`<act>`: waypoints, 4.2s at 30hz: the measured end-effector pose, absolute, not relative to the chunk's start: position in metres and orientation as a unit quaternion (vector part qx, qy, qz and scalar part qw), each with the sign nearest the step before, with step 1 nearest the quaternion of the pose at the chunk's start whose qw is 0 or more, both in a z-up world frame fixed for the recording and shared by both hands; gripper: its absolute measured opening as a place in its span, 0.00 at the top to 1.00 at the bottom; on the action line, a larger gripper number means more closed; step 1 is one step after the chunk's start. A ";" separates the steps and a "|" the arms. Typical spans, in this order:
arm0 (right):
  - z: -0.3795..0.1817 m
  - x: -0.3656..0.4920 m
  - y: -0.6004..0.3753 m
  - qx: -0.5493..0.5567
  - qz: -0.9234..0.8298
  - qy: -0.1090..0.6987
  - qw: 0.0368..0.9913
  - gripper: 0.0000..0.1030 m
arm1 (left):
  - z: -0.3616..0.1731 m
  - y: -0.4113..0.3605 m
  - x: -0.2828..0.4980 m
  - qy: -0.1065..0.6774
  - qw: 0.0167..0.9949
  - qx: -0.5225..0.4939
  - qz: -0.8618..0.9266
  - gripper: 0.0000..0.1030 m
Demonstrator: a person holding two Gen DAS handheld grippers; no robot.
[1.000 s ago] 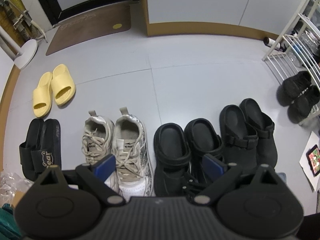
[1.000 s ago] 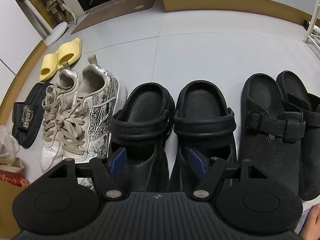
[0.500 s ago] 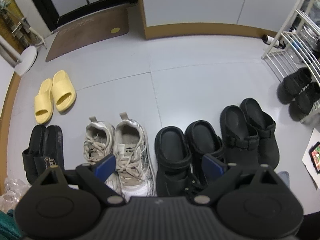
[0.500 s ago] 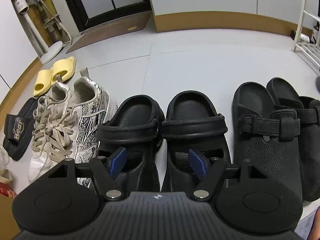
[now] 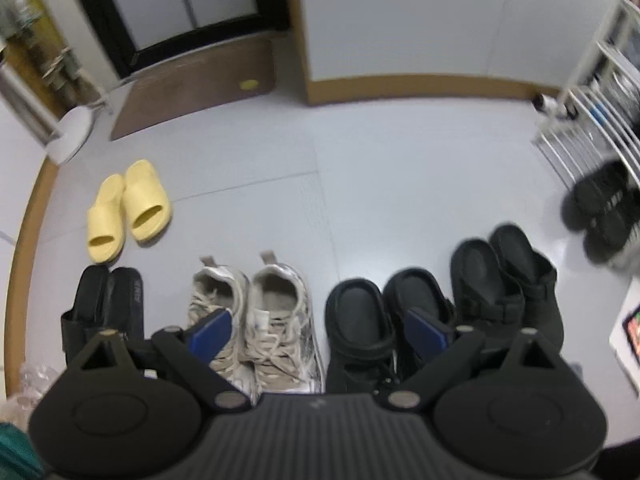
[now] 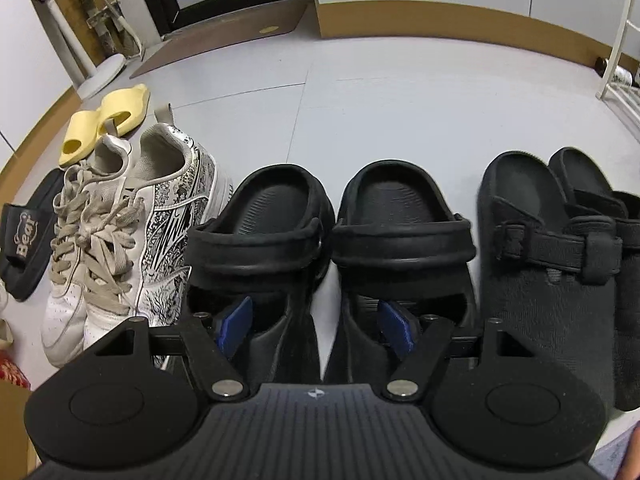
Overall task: Organize scattered shoes
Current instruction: 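Close the right tool on the heel rims of both black clogs, then lift the black clogs off the floor with the right tool, then carry the black clogs with the right tool into the wire rack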
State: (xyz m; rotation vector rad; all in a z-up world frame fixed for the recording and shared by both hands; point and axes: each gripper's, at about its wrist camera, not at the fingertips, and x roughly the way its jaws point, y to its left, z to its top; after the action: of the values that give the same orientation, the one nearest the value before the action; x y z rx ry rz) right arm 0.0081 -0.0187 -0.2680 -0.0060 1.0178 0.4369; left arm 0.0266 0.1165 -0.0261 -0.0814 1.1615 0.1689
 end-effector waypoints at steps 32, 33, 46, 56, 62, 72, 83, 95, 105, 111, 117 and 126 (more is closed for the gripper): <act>-0.292 0.011 -0.010 -0.058 0.212 0.451 0.865 0.71 | -0.022 0.099 0.031 0.543 0.838 -0.034 0.052 0.08; -0.291 0.010 -0.011 -0.056 0.213 0.452 0.864 0.71 | -0.022 0.098 0.032 0.543 0.838 -0.033 0.051 0.08; -0.261 0.006 -0.022 -0.007 0.195 0.435 0.879 0.71 | -0.022 0.083 0.038 0.545 0.837 -0.024 0.042 0.08; -0.215 -0.001 -0.035 0.015 0.177 0.409 0.895 0.71 | -0.016 0.073 0.033 0.538 0.841 -0.040 0.031 0.08; -0.185 -0.004 -0.054 0.050 0.161 0.403 0.900 0.71 | -0.007 0.064 0.034 0.526 0.848 -0.055 0.013 0.08; -0.138 -0.017 -0.082 0.040 0.147 0.384 0.911 0.71 | 0.013 0.047 0.032 0.500 0.862 -0.083 -0.012 0.08; -0.053 -0.003 -0.132 0.054 0.146 0.351 0.923 0.71 | 0.030 0.033 0.023 0.473 0.868 -0.142 -0.051 0.07; 0.000 0.018 -0.184 0.067 0.135 0.364 0.919 0.71 | 0.024 0.038 0.014 0.478 0.866 -0.144 -0.033 0.07; 0.039 0.078 -0.241 0.036 0.096 0.363 0.926 0.71 | 0.024 0.034 0.007 0.473 0.868 -0.149 -0.034 0.06; 0.022 0.114 -0.283 0.089 0.037 0.372 0.923 0.71 | 0.022 0.026 0.010 0.475 0.868 -0.140 -0.033 0.06; -0.006 0.147 -0.317 0.108 -0.024 0.381 0.918 0.71 | 0.021 0.020 0.006 0.473 0.870 -0.135 -0.028 0.06; -0.048 0.202 -0.362 0.083 -0.097 0.381 0.916 0.71 | 0.021 0.013 0.002 0.472 0.872 -0.124 -0.026 0.06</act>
State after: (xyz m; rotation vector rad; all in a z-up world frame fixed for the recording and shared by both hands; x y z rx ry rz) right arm 0.2023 -0.3618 -0.0484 0.1710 0.7840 -0.2001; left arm 0.0019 0.0131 0.0212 -0.2588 0.9869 -0.0553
